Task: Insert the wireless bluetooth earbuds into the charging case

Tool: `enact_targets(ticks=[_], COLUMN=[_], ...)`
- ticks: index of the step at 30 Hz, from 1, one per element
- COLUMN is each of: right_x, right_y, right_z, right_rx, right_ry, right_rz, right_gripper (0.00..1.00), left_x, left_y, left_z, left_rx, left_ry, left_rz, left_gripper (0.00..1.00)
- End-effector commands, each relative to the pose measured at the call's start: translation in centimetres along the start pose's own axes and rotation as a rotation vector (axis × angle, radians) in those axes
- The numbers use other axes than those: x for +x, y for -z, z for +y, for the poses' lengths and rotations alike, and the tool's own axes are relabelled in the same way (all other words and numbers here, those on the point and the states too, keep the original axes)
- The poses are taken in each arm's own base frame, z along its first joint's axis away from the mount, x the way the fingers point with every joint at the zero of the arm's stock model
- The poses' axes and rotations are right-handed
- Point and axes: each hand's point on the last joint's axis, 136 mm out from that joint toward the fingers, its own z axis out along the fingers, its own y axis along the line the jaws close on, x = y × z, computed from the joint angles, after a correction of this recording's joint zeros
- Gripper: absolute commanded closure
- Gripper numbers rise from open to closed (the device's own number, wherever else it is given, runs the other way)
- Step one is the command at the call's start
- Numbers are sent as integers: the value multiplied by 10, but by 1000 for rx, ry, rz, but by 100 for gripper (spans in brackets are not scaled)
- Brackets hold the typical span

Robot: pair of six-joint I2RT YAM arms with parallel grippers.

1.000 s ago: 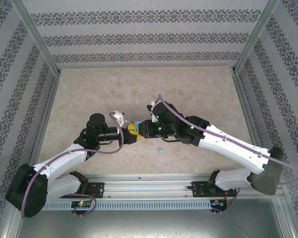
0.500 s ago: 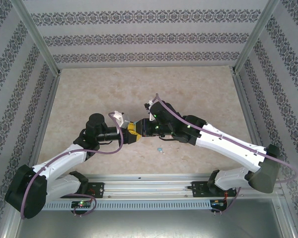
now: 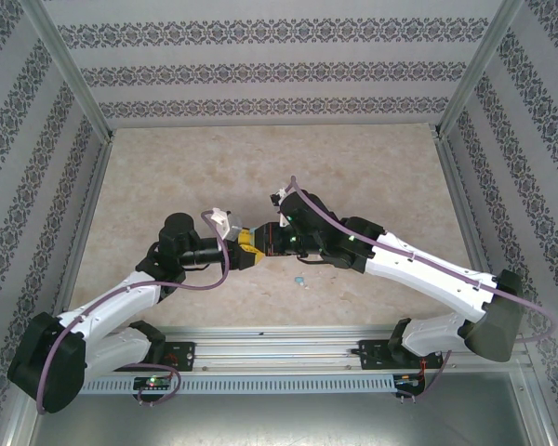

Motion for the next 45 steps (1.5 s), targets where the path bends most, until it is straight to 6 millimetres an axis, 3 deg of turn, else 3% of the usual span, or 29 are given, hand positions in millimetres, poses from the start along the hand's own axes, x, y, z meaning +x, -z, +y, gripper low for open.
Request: enact_targets(ticks=[1,16,34,45], right_x=[8,4,-6,-12], right_y=[-5,-1,3,-4], right_z=[-15,-19,-3,-2], right_rx=[53,129,93,106], right_ry=[2,30,31,36], right_rz=[20,29,5,-5], right_gripper=[85,66,64,61], left_x=[-22,-22,-17,-15], left_y=[0,3,4,4], left_z=[-7,-10,-10,-10], left_rx=[12,12,10,8], left_ry=[-73,-73,-70,-75], left_rz=[-45,-43,-30,-26], left_gripper=[100,100,100,100])
